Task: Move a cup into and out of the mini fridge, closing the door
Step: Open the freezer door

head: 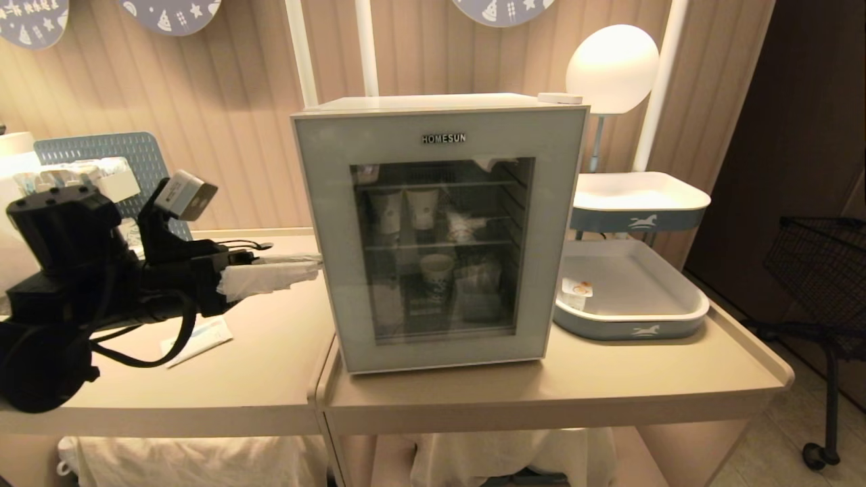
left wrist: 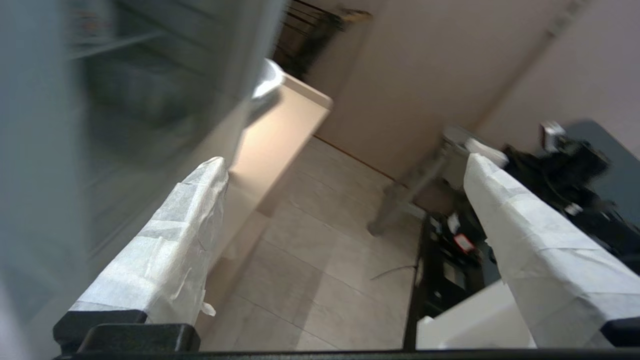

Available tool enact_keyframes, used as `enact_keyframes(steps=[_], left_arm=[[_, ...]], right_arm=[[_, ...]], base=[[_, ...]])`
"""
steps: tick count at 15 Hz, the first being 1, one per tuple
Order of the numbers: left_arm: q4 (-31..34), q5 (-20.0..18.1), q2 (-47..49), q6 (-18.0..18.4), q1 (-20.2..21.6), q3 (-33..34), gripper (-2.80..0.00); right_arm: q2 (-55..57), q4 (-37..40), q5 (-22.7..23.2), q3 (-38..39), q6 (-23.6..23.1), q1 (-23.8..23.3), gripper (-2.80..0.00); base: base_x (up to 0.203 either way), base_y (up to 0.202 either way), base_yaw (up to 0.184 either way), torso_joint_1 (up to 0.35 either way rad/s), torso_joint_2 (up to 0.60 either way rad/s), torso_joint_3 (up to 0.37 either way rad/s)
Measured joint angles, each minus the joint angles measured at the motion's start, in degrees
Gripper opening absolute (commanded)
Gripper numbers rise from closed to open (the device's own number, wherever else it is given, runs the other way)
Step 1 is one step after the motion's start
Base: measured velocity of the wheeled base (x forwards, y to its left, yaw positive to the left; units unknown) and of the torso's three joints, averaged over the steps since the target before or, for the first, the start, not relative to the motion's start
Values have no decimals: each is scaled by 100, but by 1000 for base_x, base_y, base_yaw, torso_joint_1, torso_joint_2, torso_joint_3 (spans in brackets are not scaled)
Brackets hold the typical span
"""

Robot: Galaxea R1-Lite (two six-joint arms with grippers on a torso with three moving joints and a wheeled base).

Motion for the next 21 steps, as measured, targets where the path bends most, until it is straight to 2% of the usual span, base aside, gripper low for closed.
enact_keyframes(steps=[3,6,15,19,21], left_arm=[[-11,174,166,6,283,-145,0],[-5,621,597,26,458,-435,0],[-6,684,1549,30,47,-1121,0],[-12,829,1707,64,-50,-1187,0],[-9,882,1665,165,48,-970,0]], right_arm=[[0,1,0,5,5,2,-280],[0,-4,3,5,5,2,-280],[0,-3,0,5,5,2,-280],[0,-1,0,5,5,2,-280],[0,0,0,5,0,2,-280]], base=[[0,0,0,0,0,0],[0,0,0,0,0,0],[0,0,0,0,0,0],[0,0,0,0,0,0],[0,0,0,0,0,0]])
